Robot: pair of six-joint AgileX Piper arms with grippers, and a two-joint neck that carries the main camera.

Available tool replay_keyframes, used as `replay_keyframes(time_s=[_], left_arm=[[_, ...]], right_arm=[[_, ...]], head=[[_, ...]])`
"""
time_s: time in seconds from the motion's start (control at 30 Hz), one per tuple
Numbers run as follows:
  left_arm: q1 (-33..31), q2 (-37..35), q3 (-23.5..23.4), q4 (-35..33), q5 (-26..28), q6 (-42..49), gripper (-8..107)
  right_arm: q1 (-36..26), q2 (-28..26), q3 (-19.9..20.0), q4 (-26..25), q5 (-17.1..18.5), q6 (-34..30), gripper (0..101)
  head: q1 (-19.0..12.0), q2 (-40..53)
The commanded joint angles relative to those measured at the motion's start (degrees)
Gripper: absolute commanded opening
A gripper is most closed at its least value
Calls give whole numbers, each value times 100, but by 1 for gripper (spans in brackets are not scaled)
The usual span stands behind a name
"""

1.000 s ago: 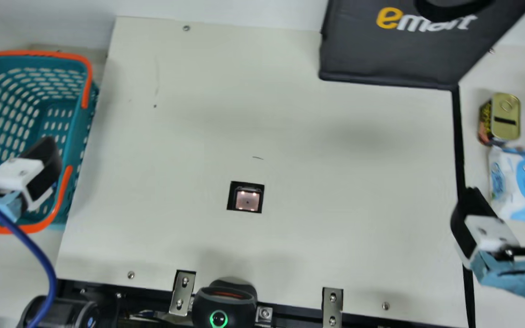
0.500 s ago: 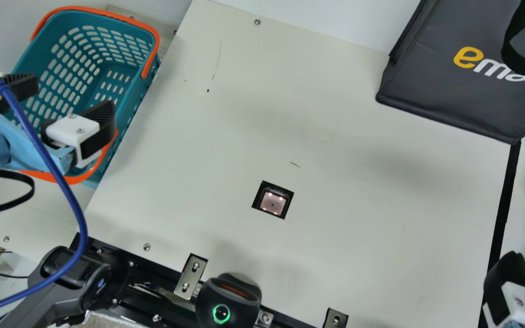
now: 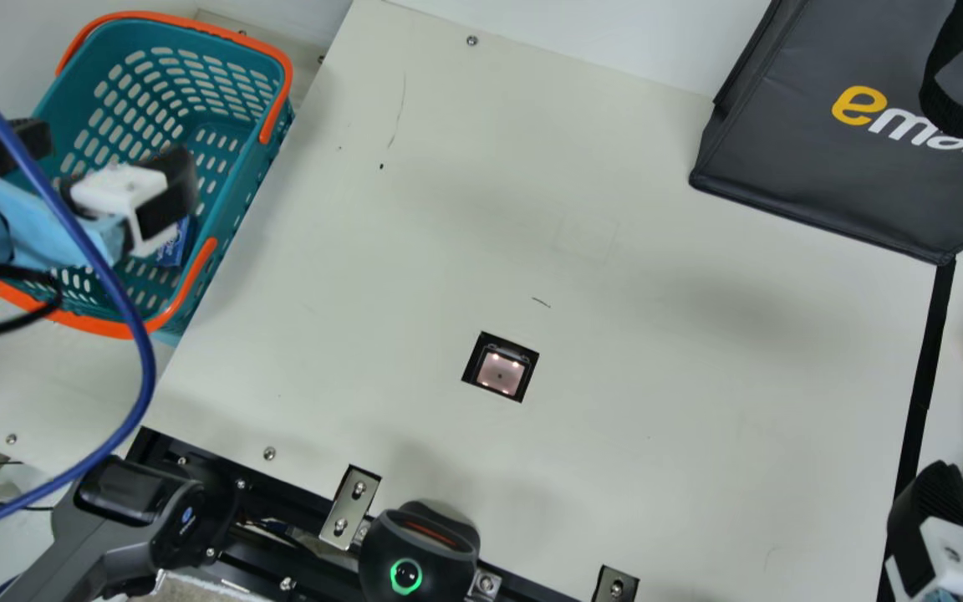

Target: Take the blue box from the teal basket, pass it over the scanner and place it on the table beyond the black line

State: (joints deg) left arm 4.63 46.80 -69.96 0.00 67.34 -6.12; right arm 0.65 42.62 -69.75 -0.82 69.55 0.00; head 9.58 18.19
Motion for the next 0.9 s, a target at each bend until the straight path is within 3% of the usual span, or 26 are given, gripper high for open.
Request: replay_keyframes(time_s=[0.0, 0.33, 0.63, 0.87], left_arm=[[336, 78, -24, 25, -46, -192, 90], [1829, 630, -93, -211, -291, -225, 90], [2954, 1313, -173, -783, -418, 1121, 90], [3387, 1879, -226, -1078, -505, 2285, 90]], right_arm=[[0, 0, 0, 0, 0, 0, 95], [0, 0, 0, 0, -7, 0, 95], [0, 0, 0, 0, -7, 0, 95], [0, 0, 0, 0, -7, 0, 95]], head=[[-166, 23], [-166, 23], [-166, 23], [-166, 23]])
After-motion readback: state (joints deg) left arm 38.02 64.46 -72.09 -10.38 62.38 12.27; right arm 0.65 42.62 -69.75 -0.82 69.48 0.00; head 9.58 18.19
